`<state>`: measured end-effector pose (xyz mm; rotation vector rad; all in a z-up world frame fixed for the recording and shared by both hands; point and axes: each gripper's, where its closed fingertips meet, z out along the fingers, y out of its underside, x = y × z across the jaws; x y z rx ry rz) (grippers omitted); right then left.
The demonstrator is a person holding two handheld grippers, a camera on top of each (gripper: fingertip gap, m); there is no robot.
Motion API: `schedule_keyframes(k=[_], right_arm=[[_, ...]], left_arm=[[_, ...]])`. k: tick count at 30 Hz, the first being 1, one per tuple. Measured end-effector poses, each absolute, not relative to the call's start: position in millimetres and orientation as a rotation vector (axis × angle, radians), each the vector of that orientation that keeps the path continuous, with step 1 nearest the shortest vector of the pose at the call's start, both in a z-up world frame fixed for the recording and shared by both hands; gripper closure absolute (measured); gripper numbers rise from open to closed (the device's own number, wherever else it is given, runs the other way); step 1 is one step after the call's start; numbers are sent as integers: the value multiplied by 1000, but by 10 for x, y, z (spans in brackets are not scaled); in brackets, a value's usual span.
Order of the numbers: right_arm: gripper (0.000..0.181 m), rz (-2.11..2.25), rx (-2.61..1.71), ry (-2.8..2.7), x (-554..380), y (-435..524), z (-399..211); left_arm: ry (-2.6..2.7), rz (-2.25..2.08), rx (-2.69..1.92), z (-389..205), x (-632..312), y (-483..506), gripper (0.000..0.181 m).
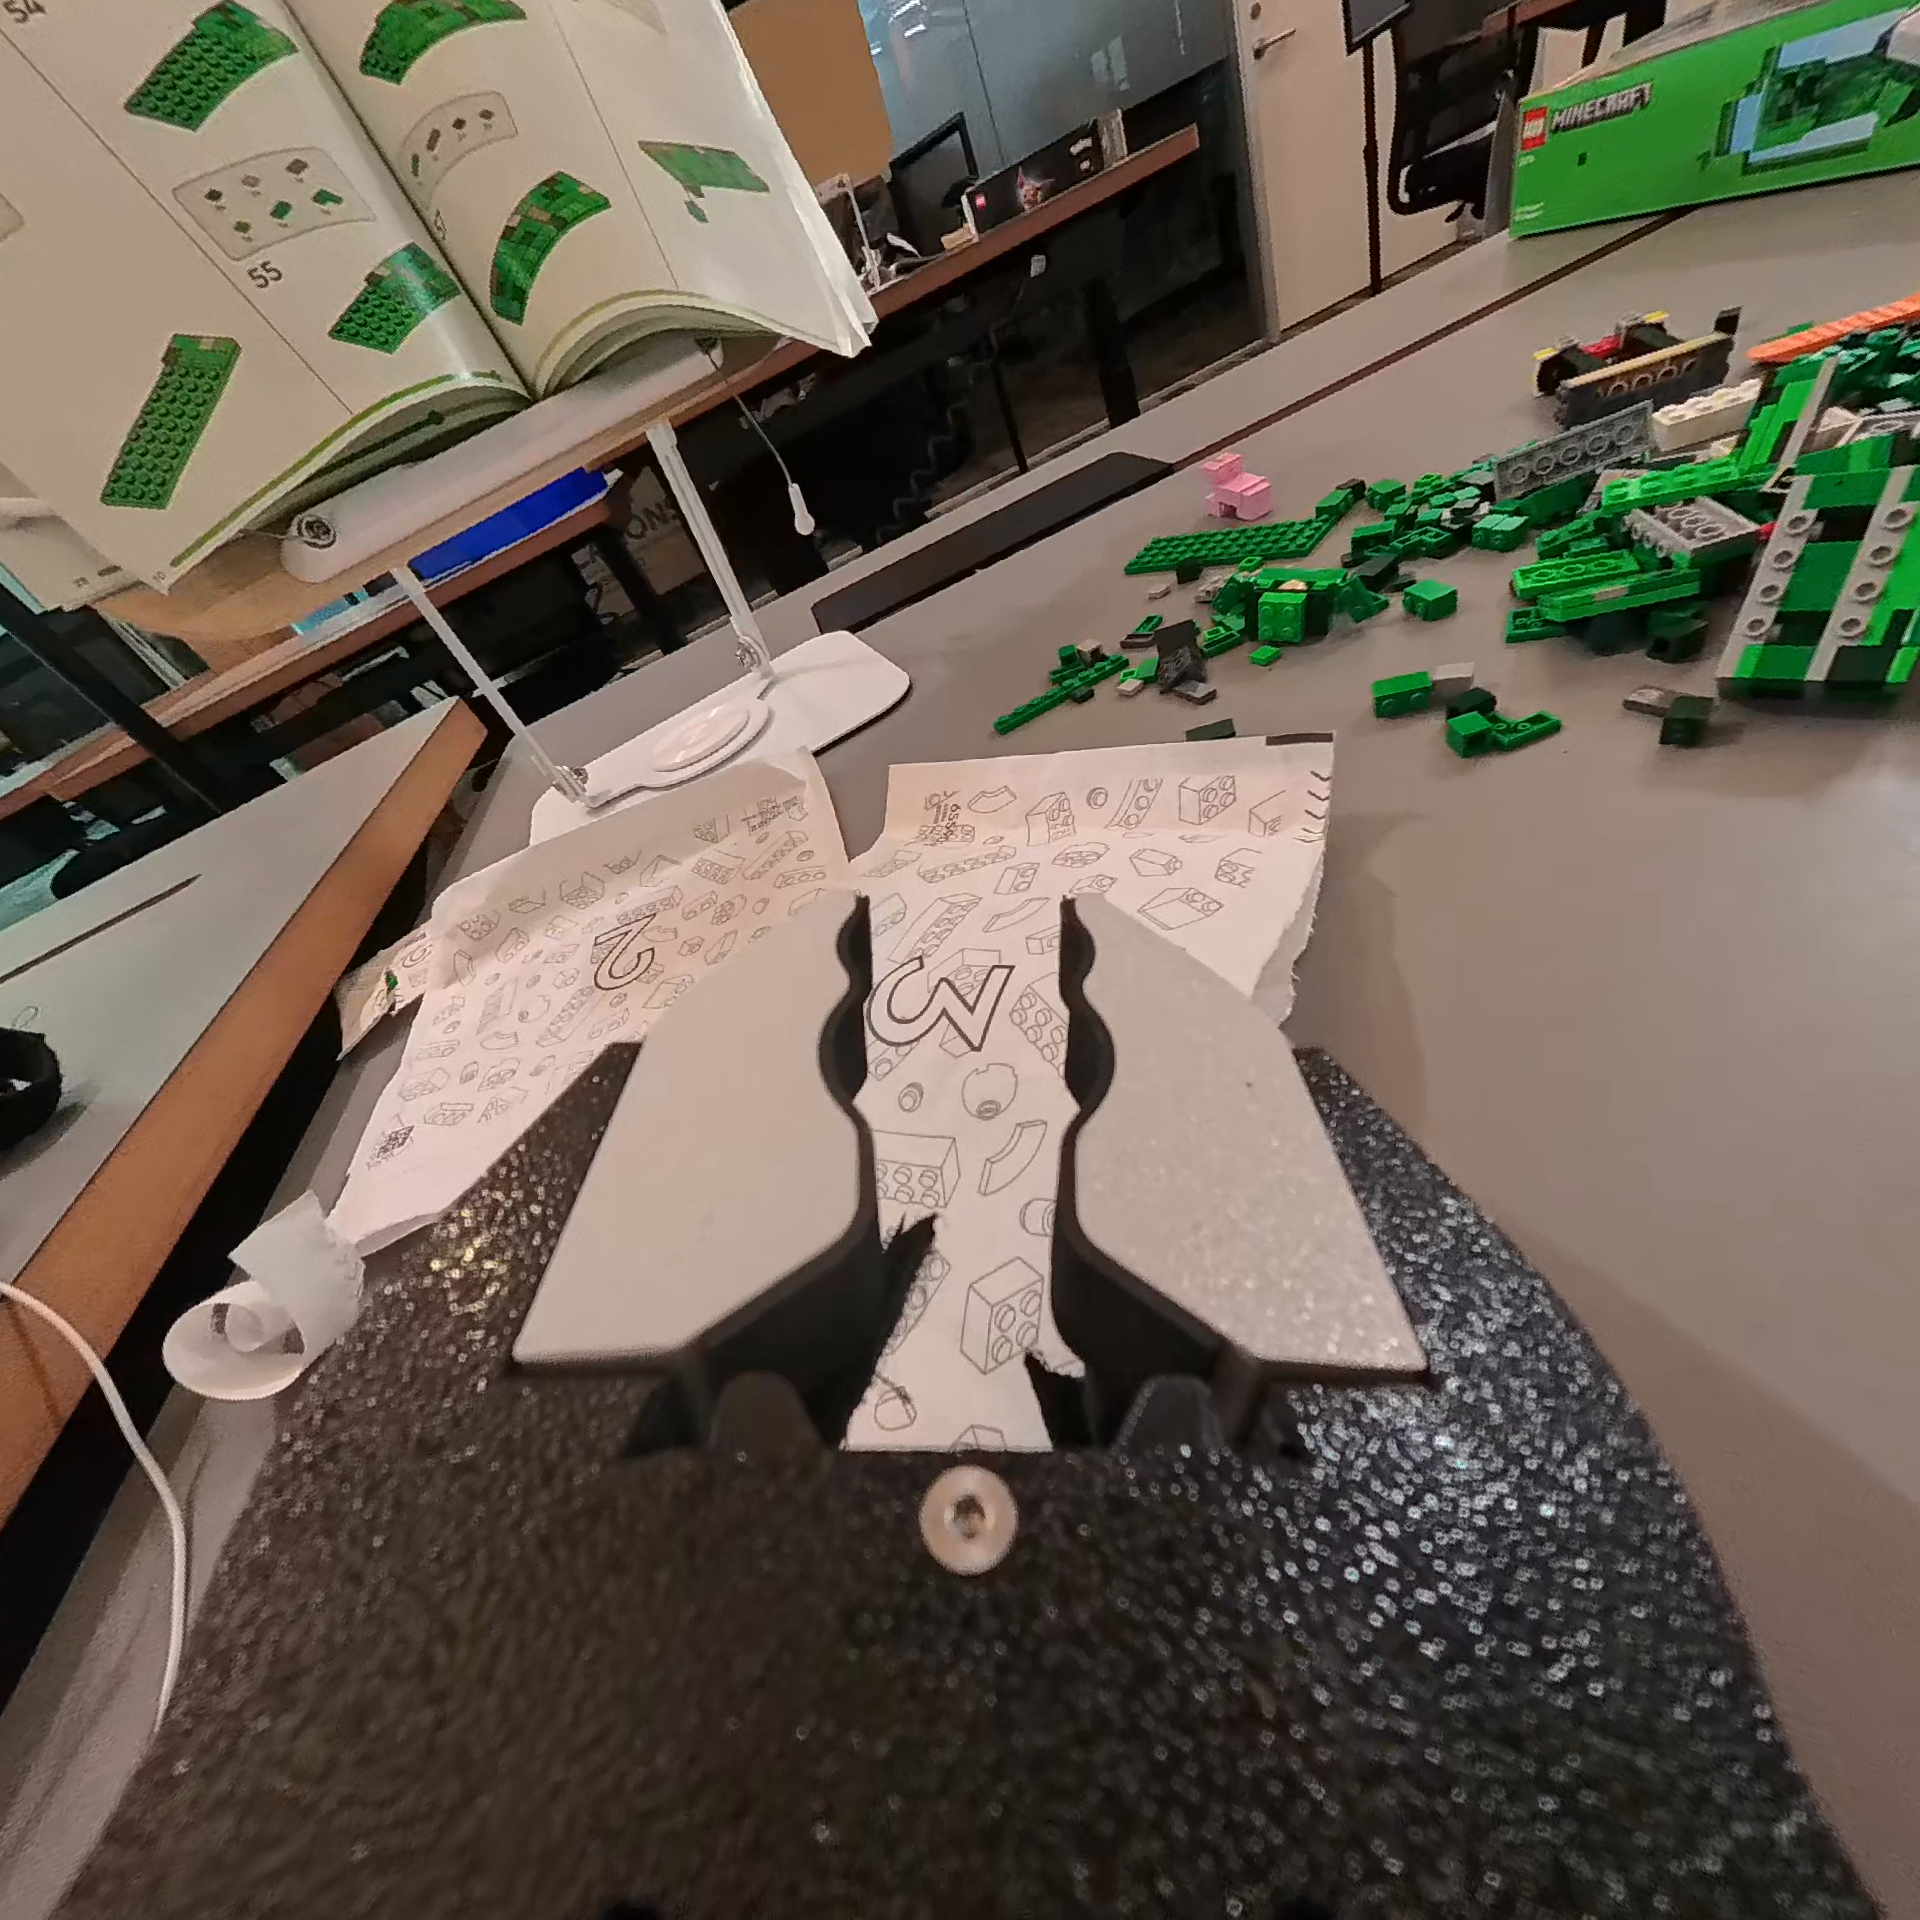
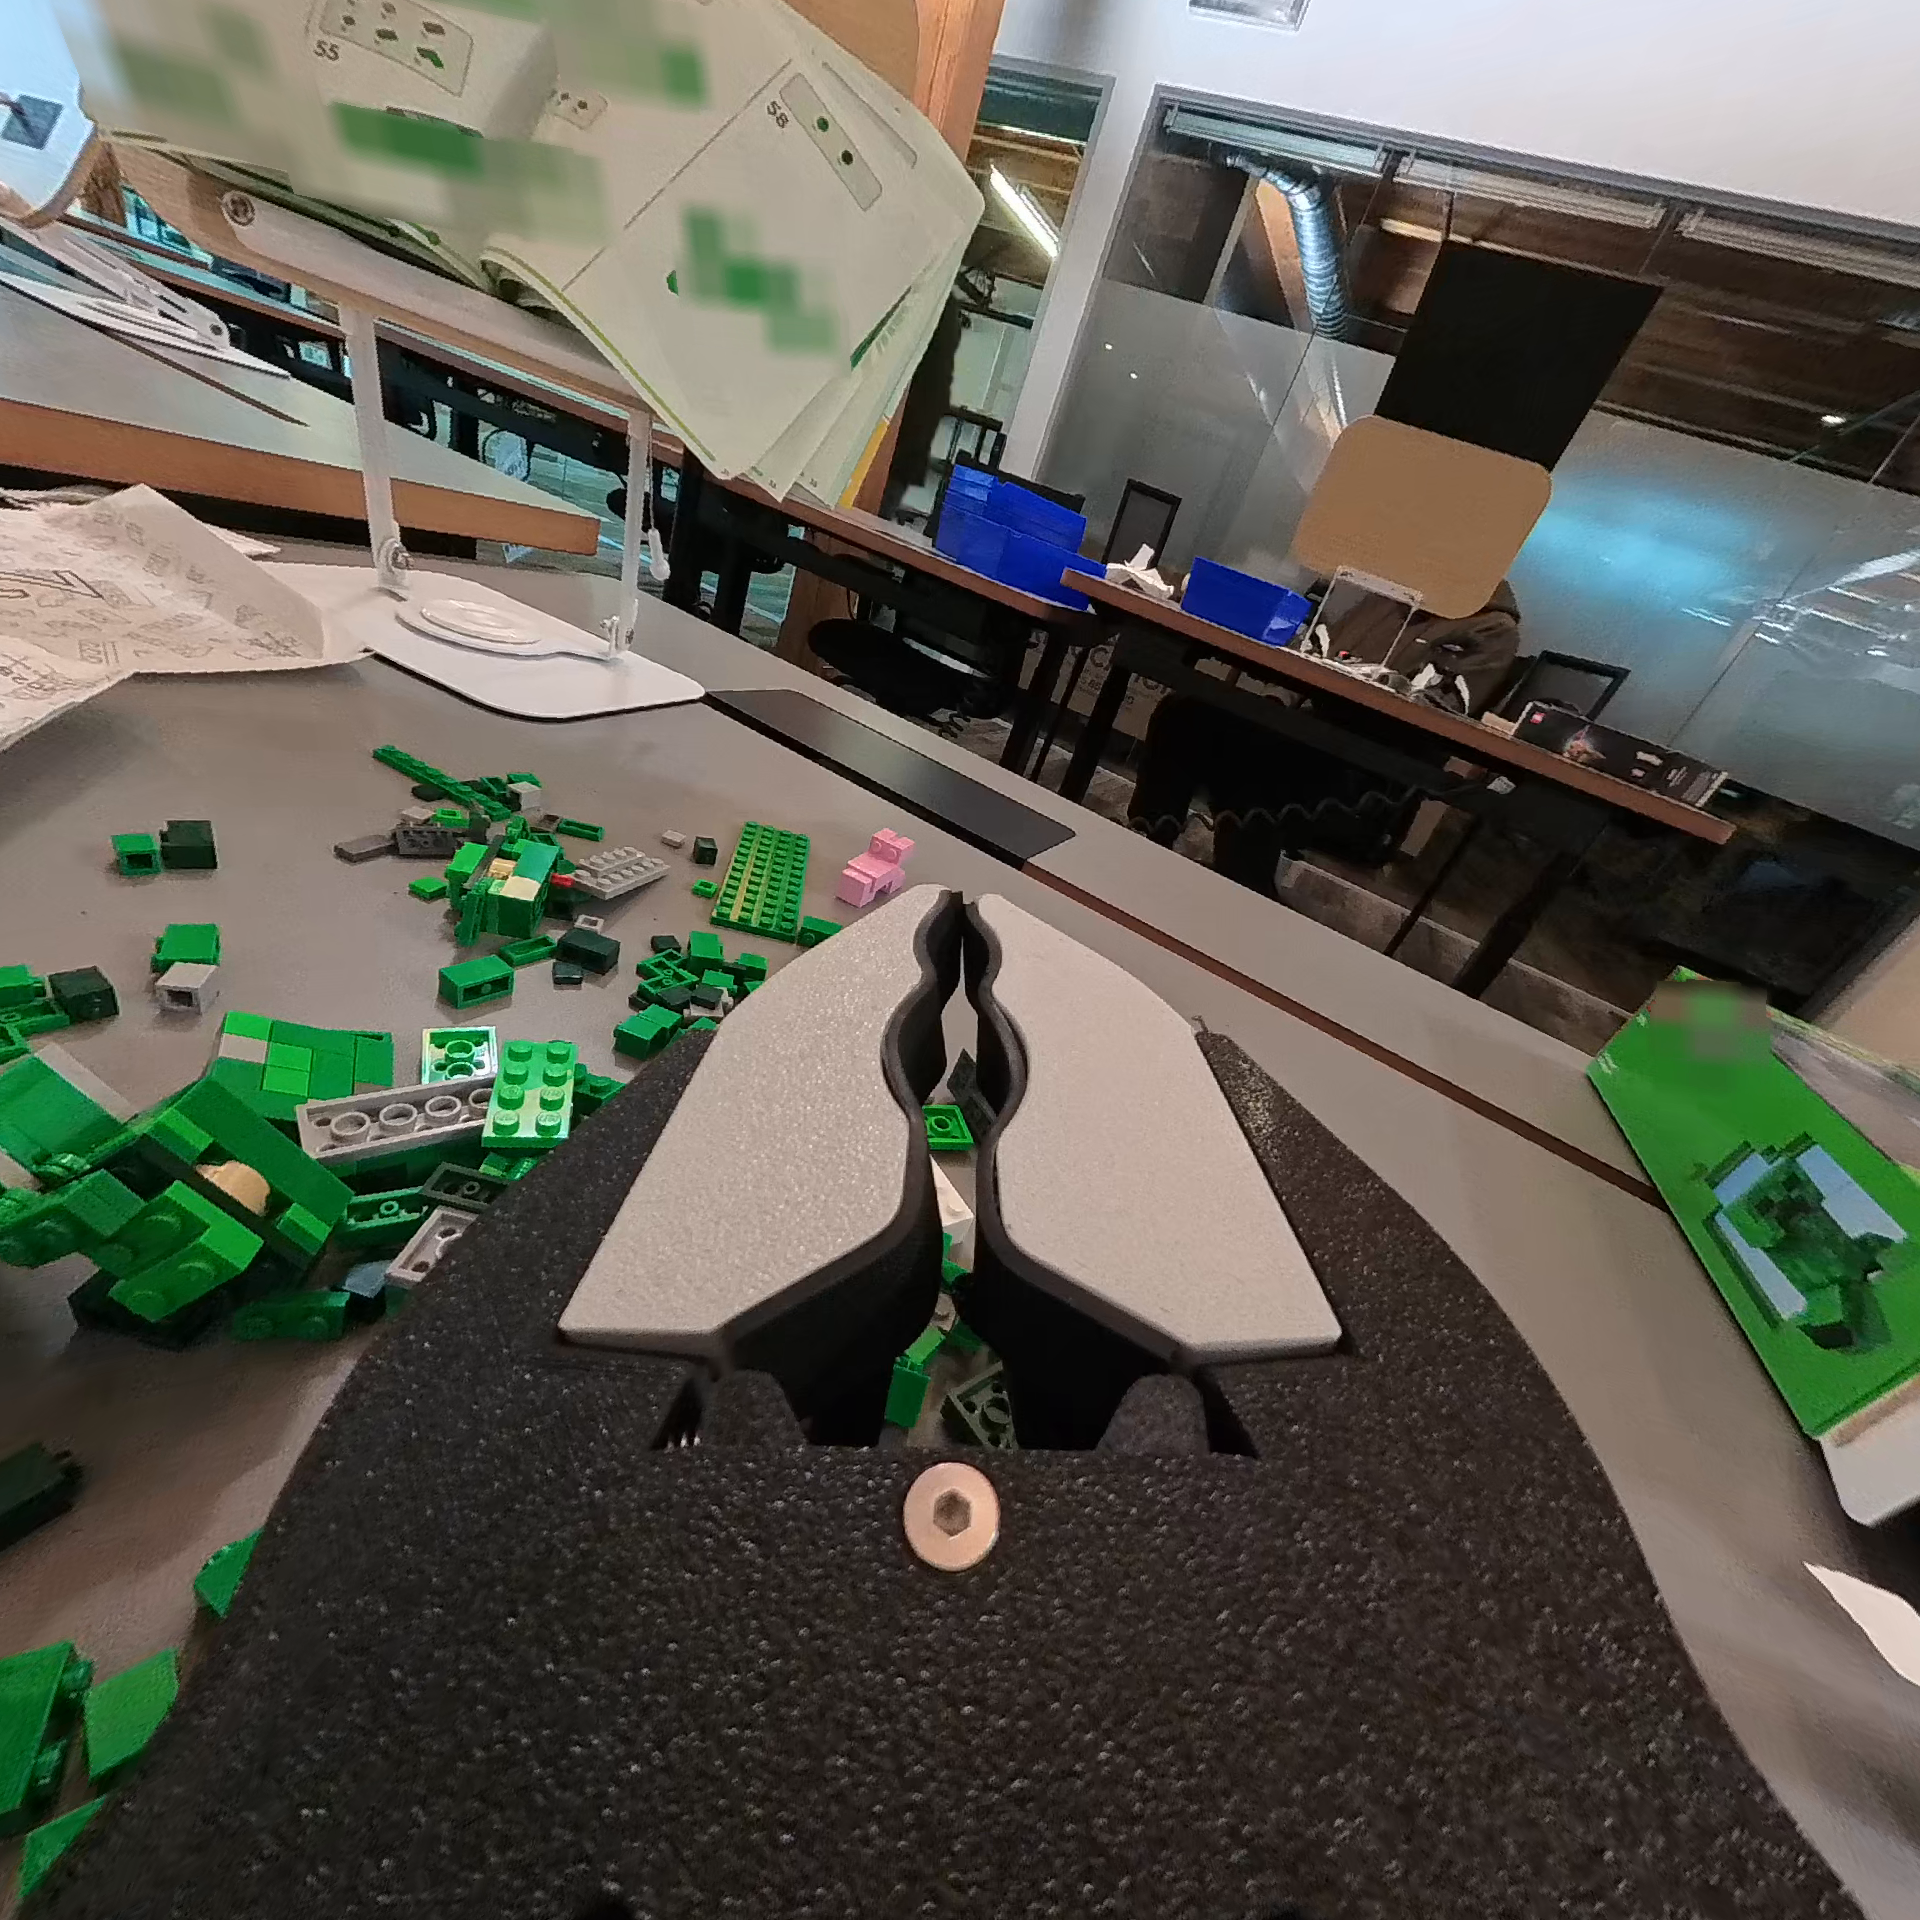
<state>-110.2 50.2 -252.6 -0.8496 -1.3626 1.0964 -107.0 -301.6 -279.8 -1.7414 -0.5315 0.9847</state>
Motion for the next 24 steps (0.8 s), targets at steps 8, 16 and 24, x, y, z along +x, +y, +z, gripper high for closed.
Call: schedule_keyframes(k=[8, 16, 24], right_arm=[[181, 1086, -841, -1360, -1096, 496, -2530], [181, 1038, -812, -1387, -1109, 449, -2562], [181, 1000, -774, -1422, -1126, 394, -2599]], left_arm=[[-452, 1034, -1654, -2584, -999, -2989, 152], [-343, 1043, -1405, -1220, -1321, -2707, 142], [-386, 946, -1321, -1065, -1952, -1968, 143]])
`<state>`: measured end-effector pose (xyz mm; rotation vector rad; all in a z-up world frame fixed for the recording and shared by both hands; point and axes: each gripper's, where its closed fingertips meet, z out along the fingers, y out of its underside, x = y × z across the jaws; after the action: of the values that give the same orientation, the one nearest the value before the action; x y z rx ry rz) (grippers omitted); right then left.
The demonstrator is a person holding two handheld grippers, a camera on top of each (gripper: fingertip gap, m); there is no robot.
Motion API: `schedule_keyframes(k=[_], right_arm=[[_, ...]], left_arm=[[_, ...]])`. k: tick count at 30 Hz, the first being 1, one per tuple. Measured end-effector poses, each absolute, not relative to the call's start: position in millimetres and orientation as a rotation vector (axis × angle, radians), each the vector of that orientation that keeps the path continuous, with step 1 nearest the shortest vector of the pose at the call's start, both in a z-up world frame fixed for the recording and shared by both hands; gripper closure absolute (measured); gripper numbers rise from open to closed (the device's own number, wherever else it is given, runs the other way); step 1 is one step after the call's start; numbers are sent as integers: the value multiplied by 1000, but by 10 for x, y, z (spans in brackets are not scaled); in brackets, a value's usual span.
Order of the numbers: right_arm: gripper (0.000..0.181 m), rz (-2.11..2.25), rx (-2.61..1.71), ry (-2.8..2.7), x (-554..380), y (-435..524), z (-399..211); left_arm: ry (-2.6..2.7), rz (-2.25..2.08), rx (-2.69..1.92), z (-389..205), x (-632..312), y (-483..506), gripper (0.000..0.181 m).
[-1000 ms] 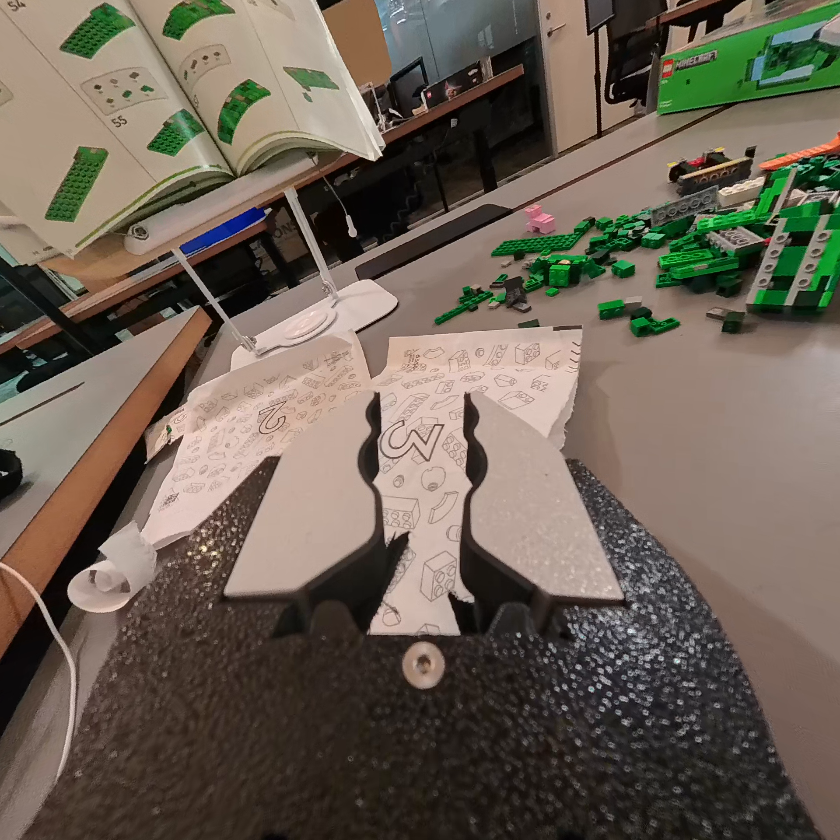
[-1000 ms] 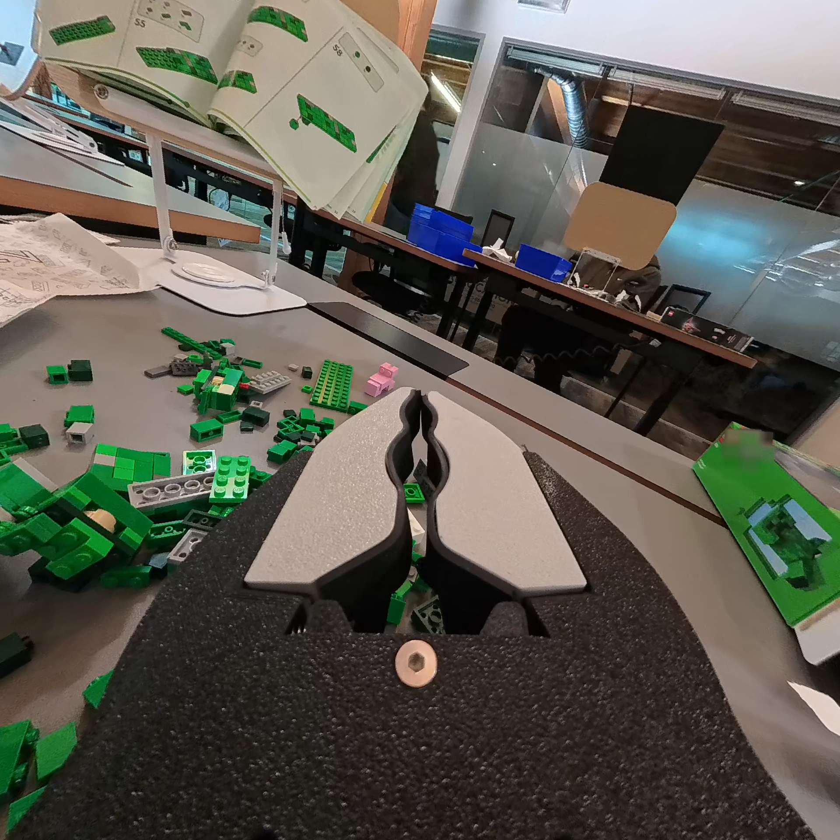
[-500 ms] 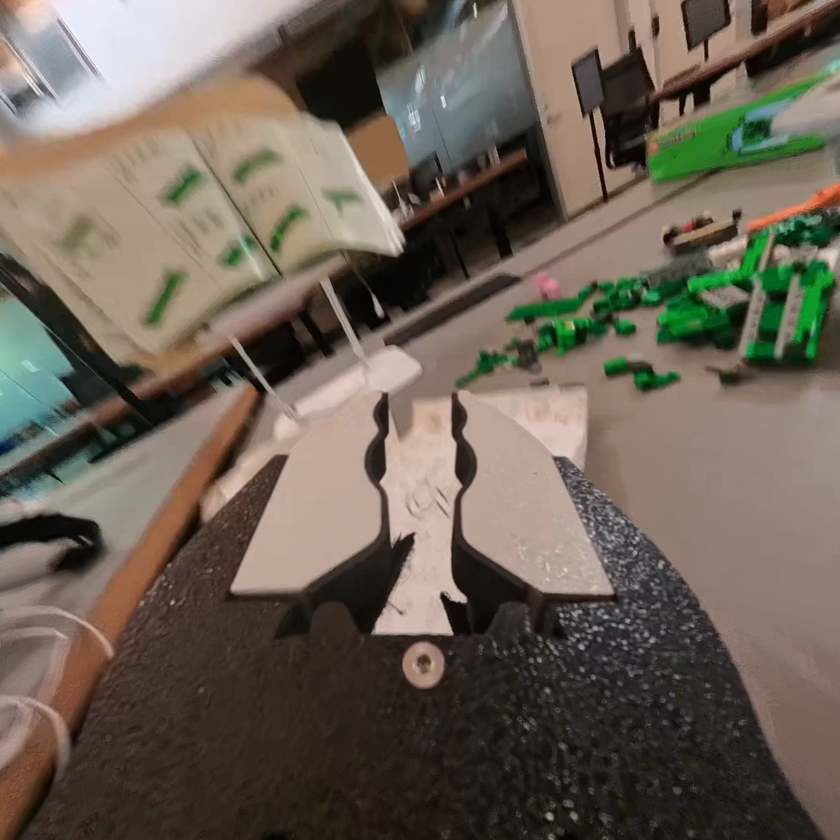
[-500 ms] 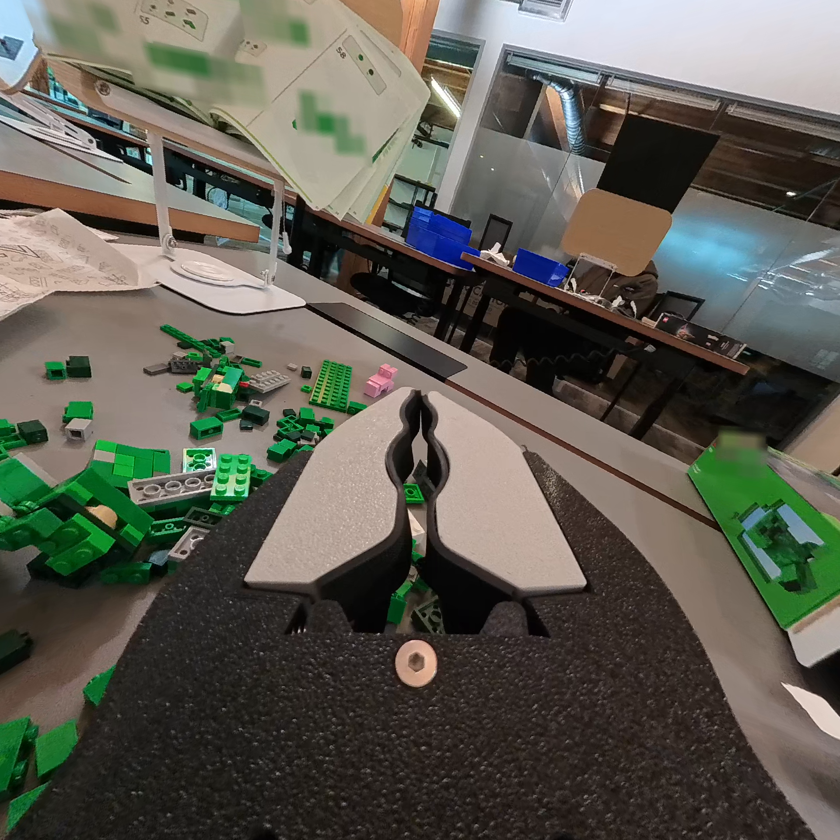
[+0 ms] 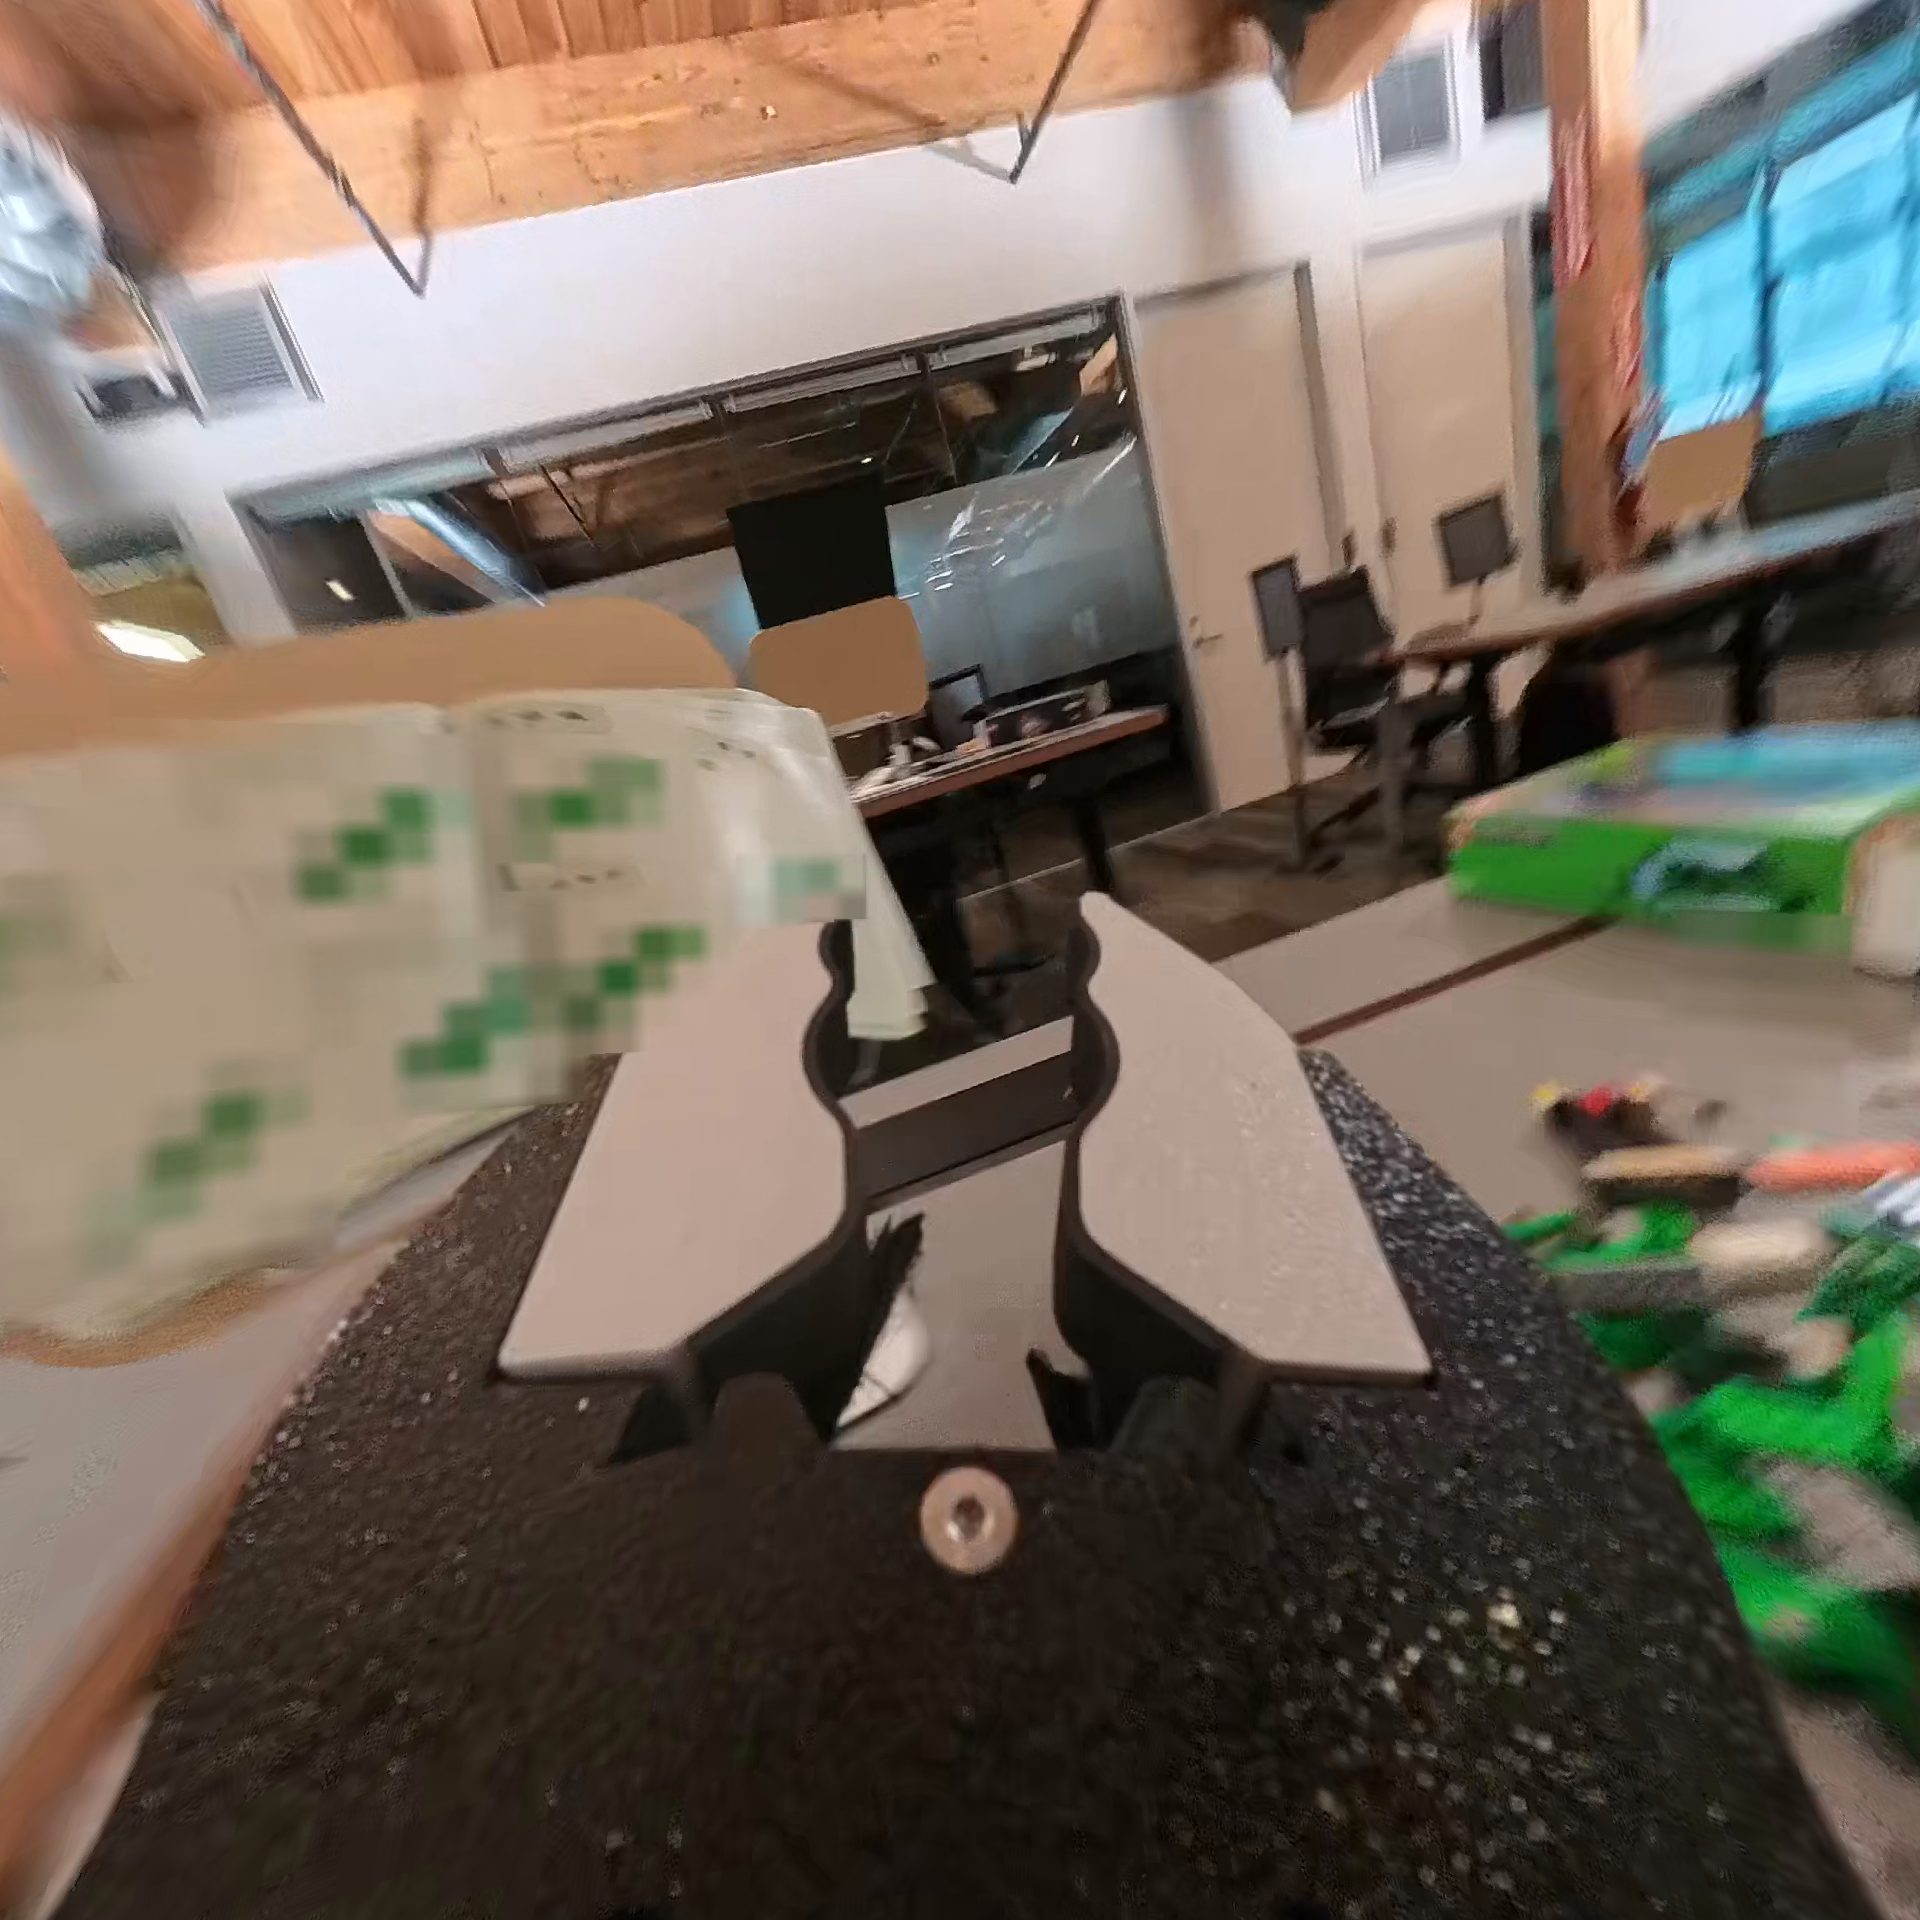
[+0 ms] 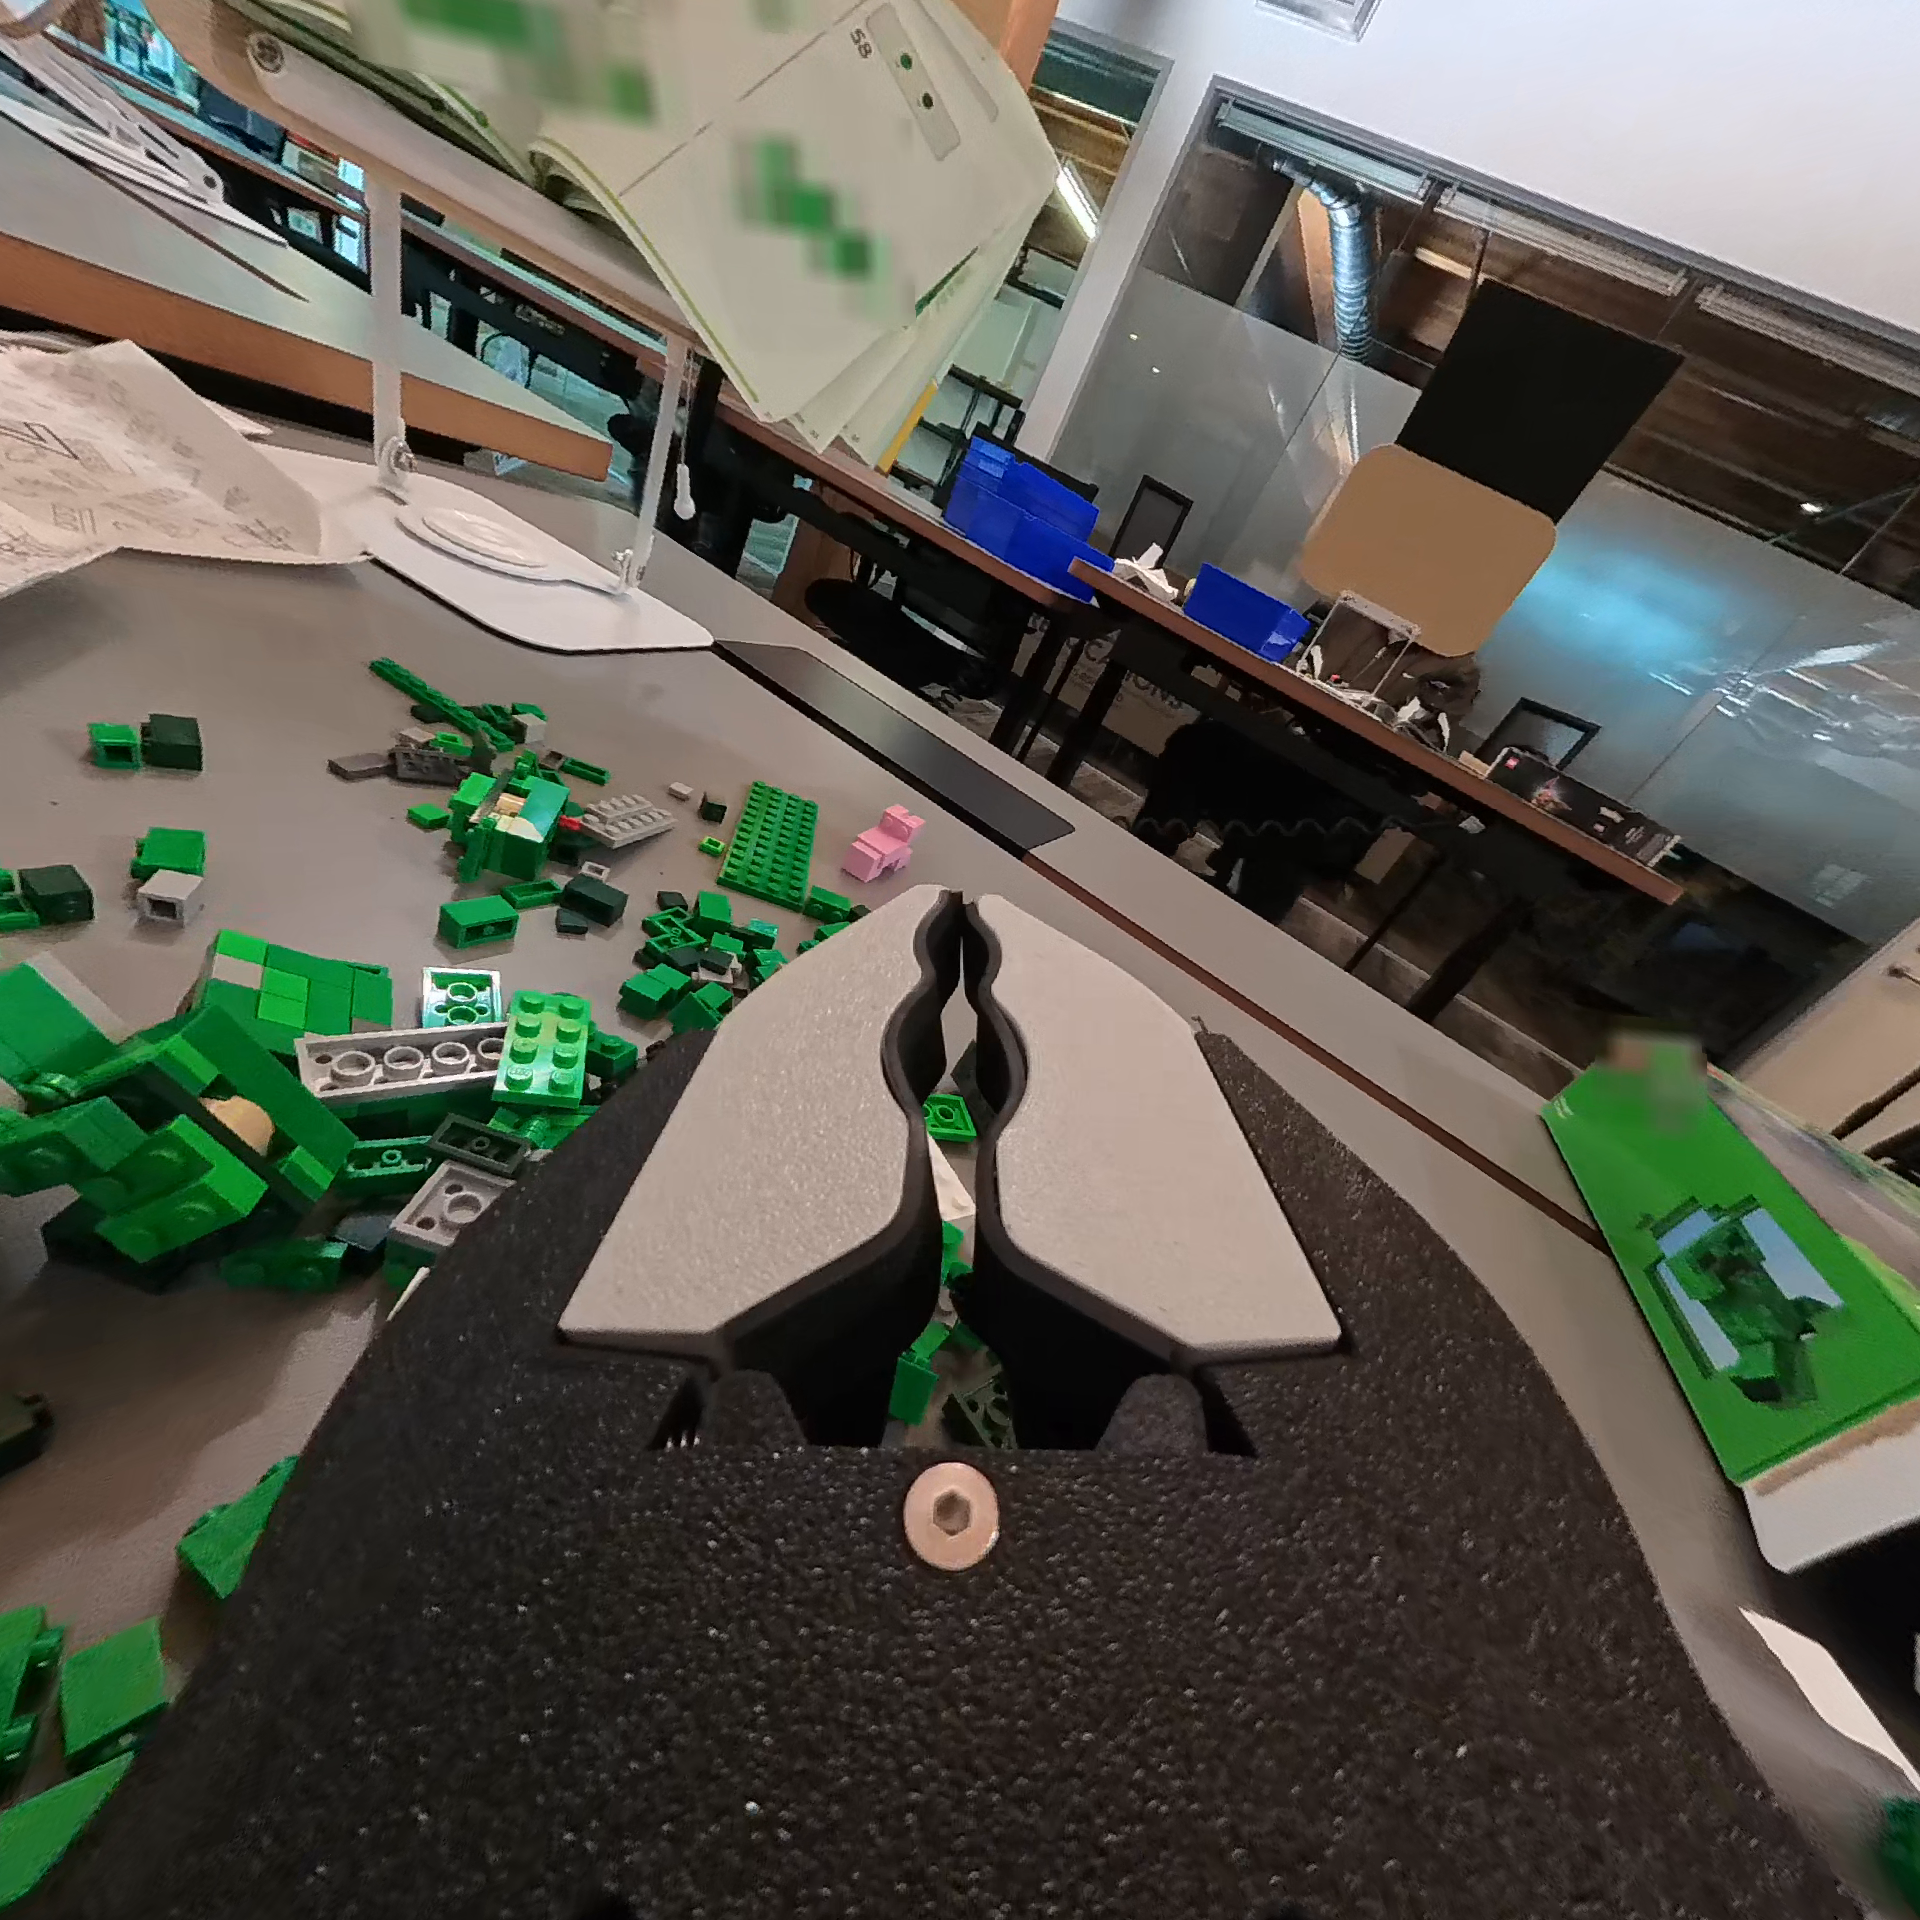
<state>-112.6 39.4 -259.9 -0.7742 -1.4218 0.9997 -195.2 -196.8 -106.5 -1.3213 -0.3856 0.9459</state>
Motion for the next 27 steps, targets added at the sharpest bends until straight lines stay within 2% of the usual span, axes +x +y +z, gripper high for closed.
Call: schedule_keyframes(k=[3, 8, 10, 14, 17, 19, 21, 27], right_arm=[[181, 988, -765, -1430, -1126, 381, -2610], [181, 953, -739, -1455, -1127, 354, -2642], [181, 952, -747, -1446, -1128, 374, -2636], [181, 962, -783, -1403, -1126, 447, -2600], [181, 797, -869, -1317, -1130, 726, -2536], [181, 608, -867, -1226, -1121, 896, -2289], [176, 661, -829, -1188, -1195, 707, -1956], [158, 1360, -930, -971, -1899, -324, -780]], left_arm=[[-448, 681, -1184, -928, -1977, -1591, 141], [-421, 788, -1148, -592, -2205, -1396, 142], [-409, 729, -1206, -458, -2259, -1402, 135], [-428, 778, -1355, -257, -2345, -1769, 125], [-528, 860, -1368, -250, -2520, -2264, 127], [-576, 872, -1290, -268, -2671, -2503, 132], [-613, 845, -1257, -403, -2828, -2583, 132], [-614, 963, -1331, -664, -3230, -2529, 131]])
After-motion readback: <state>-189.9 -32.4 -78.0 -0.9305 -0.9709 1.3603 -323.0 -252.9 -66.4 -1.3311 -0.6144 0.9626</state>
